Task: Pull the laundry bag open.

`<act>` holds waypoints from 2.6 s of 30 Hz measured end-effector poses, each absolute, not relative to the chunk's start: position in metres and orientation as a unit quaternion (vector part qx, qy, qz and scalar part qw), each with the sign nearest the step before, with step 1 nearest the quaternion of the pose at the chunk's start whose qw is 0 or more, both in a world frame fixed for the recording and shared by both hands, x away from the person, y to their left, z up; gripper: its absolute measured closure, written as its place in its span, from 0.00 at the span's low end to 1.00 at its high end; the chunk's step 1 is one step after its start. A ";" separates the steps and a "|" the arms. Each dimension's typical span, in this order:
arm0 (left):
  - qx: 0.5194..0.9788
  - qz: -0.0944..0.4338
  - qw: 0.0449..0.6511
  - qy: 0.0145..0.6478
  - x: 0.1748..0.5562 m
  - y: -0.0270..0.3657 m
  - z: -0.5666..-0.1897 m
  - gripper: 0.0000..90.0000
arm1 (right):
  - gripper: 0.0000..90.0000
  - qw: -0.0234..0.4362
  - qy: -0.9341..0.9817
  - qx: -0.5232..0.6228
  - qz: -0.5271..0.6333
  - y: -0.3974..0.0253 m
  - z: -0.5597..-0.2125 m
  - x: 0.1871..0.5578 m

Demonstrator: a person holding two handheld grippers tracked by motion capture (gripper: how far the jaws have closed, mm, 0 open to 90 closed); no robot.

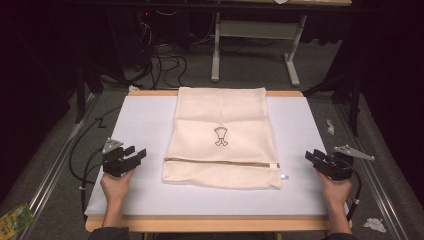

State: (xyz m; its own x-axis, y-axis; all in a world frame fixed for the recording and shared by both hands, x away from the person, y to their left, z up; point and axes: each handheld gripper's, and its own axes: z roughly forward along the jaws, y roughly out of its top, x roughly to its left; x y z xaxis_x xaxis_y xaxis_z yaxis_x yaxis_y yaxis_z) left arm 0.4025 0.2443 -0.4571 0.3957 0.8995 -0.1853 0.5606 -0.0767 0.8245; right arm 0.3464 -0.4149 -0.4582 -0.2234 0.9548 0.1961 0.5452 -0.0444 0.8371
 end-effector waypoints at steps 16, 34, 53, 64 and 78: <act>0.715 0.189 0.429 0.518 0.410 0.239 -0.467 0.52 | 0.64 0.233 0.660 0.580 0.417 -0.408 -0.465 0.354; 0.720 0.195 0.414 0.522 0.416 0.234 -0.475 0.52 | 0.64 0.232 0.664 0.584 0.405 -0.407 -0.470 0.358; 0.715 0.203 0.414 0.525 0.419 0.234 -0.483 0.51 | 0.63 0.235 0.665 0.589 0.395 -0.405 -0.473 0.359; 0.716 0.206 0.417 0.520 0.417 0.234 -0.484 0.49 | 0.60 0.235 0.660 0.589 0.403 -0.406 -0.475 0.358; 0.719 0.229 0.426 0.500 0.410 0.232 -0.484 0.43 | 0.53 0.259 0.659 0.583 0.398 -0.402 -0.475 0.353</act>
